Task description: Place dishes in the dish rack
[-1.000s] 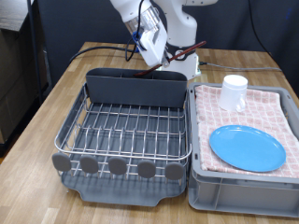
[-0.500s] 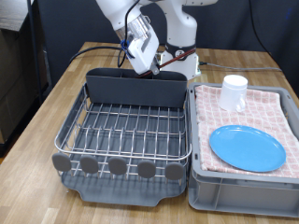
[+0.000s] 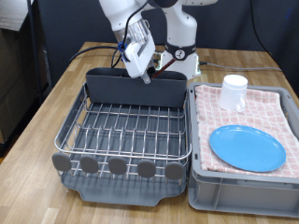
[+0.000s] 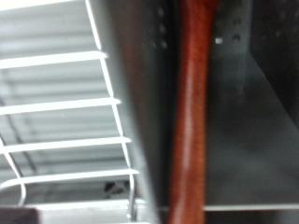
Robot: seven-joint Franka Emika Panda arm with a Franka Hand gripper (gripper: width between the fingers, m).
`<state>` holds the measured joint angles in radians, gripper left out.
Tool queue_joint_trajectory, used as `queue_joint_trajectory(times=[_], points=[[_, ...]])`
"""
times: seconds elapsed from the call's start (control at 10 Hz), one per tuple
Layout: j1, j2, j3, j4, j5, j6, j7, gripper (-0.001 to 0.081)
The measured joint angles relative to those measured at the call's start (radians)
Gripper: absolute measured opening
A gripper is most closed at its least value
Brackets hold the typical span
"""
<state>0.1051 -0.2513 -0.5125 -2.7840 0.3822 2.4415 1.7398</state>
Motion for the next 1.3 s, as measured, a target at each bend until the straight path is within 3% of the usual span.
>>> queue_joint_trajectory(times=[0.1,0.2,0.3,0.4,0.9,1.3], points=[[-0.006,0.003,0.028,0.004,-0.053,0.019,0.068,0.0575],[-0.012,0.003,0.049,0.007,-0.089,0.024,0.125,0.0732],[-0.014,0.003,0.063,0.006,-0.11,0.021,0.163,0.0732],[-0.014,0.003,0.074,0.006,-0.12,0.014,0.188,0.0791],[-0.009,-0.024,0.115,0.007,-0.131,0.006,0.232,0.0803],[-0.046,-0.1,0.205,0.022,-0.261,-0.075,0.418,0.0803]])
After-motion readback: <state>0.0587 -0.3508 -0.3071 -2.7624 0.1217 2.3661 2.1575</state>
